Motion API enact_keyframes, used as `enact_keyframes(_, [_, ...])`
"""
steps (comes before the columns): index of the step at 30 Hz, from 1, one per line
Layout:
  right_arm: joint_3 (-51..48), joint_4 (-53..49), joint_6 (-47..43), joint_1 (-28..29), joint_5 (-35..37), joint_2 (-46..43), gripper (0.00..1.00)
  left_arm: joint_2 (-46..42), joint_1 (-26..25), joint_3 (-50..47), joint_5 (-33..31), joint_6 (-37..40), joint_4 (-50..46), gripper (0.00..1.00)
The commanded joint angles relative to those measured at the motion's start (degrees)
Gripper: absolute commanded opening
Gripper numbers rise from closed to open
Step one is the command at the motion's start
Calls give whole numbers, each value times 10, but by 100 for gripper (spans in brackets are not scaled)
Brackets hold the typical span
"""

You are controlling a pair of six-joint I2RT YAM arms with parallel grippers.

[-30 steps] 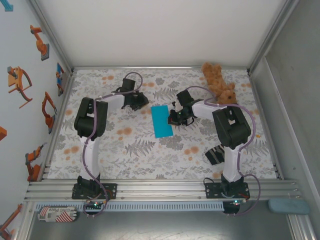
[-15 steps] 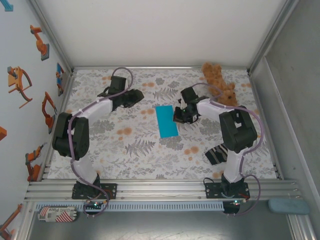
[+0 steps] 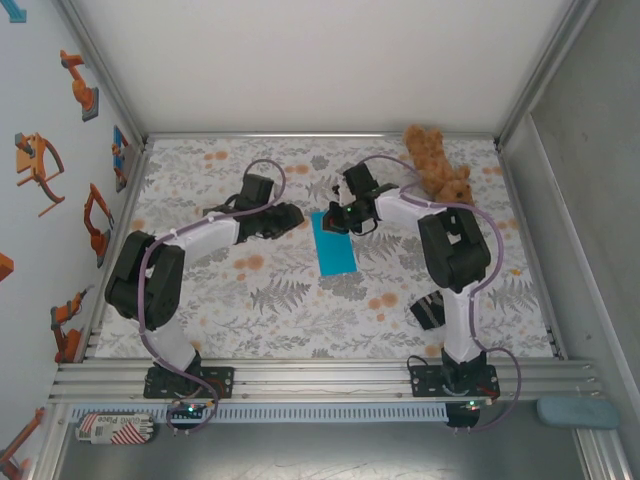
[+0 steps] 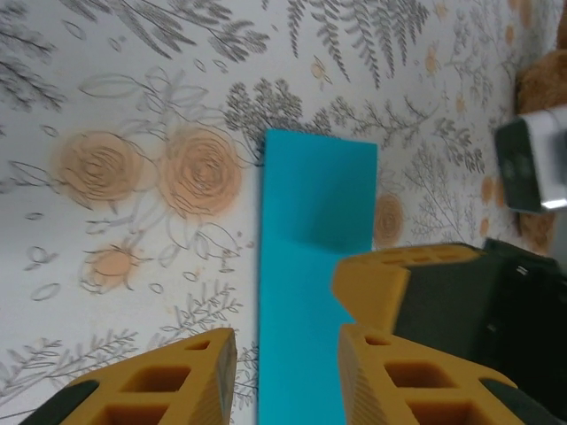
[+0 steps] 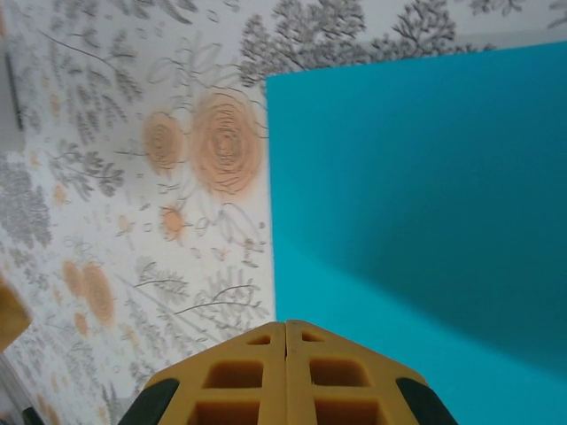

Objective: Fold a paper plane with a square sheet of paper (pick it up from the middle)
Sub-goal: First fold the square sheet of paper in half at the center of the table.

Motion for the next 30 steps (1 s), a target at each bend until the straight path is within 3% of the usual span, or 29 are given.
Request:
enact_keyframes(1, [18, -15, -7, -1, 42, 9, 0, 12, -23, -19, 28, -48, 43, 32])
enact_keyframes(5, [18, -27, 5, -1, 82, 22, 0, 36, -41, -25, 46, -77, 76, 29])
enact_keyframes(11, [3, -11, 43, 1, 100, 43, 0, 31, -40, -36, 16, -83, 64, 29])
enact_keyframes(18, [-50, 49, 180, 23, 157, 31, 0, 5, -34, -56, -17, -92, 45, 31])
enact_keyframes(22, [-42, 81, 233, 29, 142, 32, 0, 4, -34, -56, -12, -93, 48, 32])
enact_keyframes(28, [2, 49, 172, 25, 126, -29, 0, 31, -31, -18, 4, -76, 47, 33])
enact_keyframes(30, [-12, 48, 155, 19, 130, -72, 5, 50, -27, 3, 11, -70, 47, 33])
